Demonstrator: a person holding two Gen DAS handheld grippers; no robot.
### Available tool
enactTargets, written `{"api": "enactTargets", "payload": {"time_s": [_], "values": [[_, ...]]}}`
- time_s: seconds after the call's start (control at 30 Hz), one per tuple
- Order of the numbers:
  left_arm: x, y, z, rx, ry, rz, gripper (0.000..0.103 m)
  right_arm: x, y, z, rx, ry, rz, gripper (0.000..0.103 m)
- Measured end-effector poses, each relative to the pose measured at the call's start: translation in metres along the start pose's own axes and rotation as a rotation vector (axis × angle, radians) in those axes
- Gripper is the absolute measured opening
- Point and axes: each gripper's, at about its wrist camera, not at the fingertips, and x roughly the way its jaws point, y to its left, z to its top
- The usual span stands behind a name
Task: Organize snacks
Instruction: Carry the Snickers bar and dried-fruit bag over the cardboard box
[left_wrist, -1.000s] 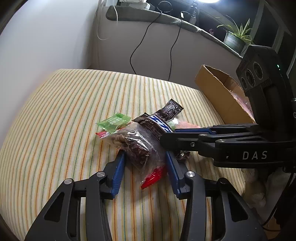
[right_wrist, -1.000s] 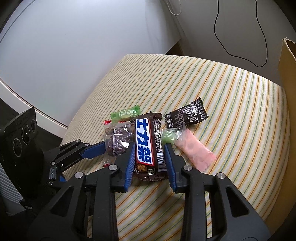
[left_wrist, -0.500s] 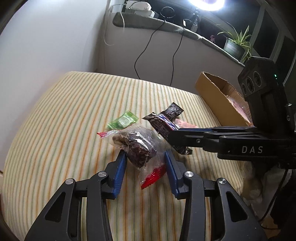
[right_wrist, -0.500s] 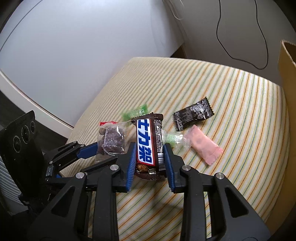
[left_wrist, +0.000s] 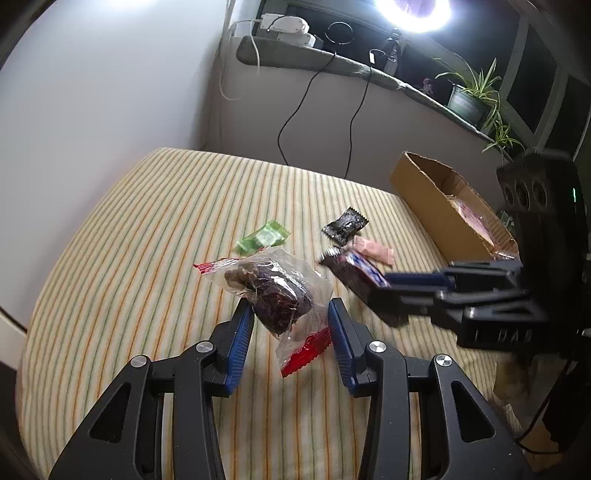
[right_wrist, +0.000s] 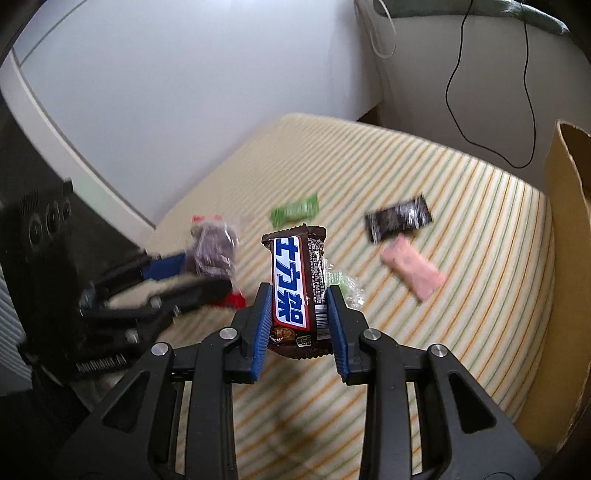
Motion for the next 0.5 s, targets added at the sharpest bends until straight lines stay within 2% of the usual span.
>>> {"api": "enactTargets", "payload": {"time_s": [0.2, 0.5], "values": [[-0.005, 0.002, -0.003, -0.002, -0.002, 0.005, 0.04, 0.008, 0.004, -0.027, -0.029, 0.058, -0.014, 0.03], [-0.01, 0.001, -0.006, -0.004, -0.016, 0.003, 0.04, 0.002, 0.013, -0.043, -0.06, 0.056, -0.052, 0.031]]}}
